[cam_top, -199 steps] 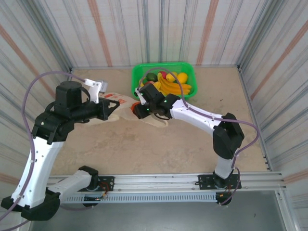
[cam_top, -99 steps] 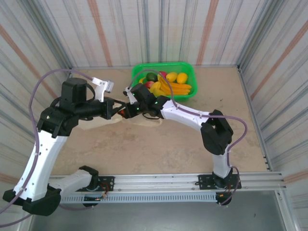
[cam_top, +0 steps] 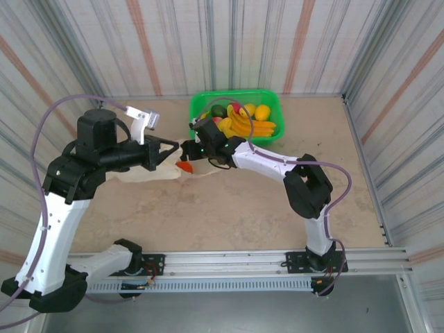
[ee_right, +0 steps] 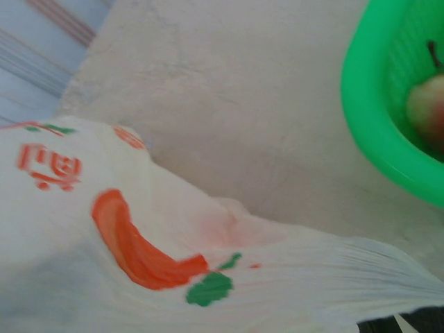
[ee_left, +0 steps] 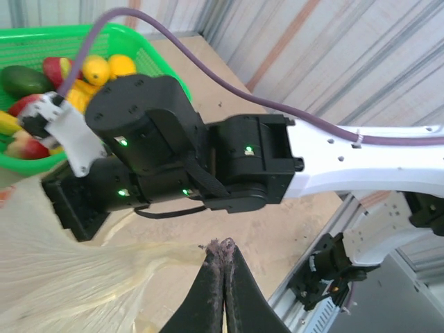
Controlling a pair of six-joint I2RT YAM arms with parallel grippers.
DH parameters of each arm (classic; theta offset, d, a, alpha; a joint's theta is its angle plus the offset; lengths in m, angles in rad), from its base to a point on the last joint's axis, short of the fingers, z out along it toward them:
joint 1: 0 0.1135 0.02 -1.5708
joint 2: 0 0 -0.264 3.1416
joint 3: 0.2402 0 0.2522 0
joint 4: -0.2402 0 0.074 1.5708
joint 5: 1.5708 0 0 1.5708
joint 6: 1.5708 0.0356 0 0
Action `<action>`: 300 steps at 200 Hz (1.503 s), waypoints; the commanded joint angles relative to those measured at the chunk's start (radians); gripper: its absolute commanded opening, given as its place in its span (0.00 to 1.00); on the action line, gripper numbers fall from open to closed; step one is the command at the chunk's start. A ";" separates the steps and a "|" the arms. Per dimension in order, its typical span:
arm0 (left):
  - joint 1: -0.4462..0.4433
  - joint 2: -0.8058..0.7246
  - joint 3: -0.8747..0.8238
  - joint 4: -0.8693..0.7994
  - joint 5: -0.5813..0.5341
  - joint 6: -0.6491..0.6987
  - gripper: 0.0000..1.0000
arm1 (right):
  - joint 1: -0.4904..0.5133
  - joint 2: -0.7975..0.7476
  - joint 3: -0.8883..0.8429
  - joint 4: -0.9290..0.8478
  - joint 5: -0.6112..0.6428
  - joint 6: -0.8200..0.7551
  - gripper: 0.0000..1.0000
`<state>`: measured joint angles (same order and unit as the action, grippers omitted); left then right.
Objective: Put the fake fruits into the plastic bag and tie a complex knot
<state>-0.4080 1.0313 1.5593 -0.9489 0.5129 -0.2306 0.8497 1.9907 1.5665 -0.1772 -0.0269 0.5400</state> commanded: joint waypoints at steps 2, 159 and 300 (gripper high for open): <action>-0.005 -0.018 0.049 -0.041 -0.113 0.030 0.00 | -0.030 -0.042 -0.069 -0.125 0.131 -0.015 0.94; -0.046 0.089 0.059 -0.025 -0.091 -0.001 0.00 | -0.010 -0.431 -0.162 -0.401 -0.115 -0.180 0.85; -0.012 0.121 0.026 0.042 -0.109 -0.042 0.00 | -0.492 -0.337 0.010 -0.427 -0.119 0.006 0.47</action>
<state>-0.4255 1.1477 1.5791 -0.9360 0.3756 -0.2550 0.4168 1.4731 1.4693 -0.4160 -0.3458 0.5087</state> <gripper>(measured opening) 0.043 0.531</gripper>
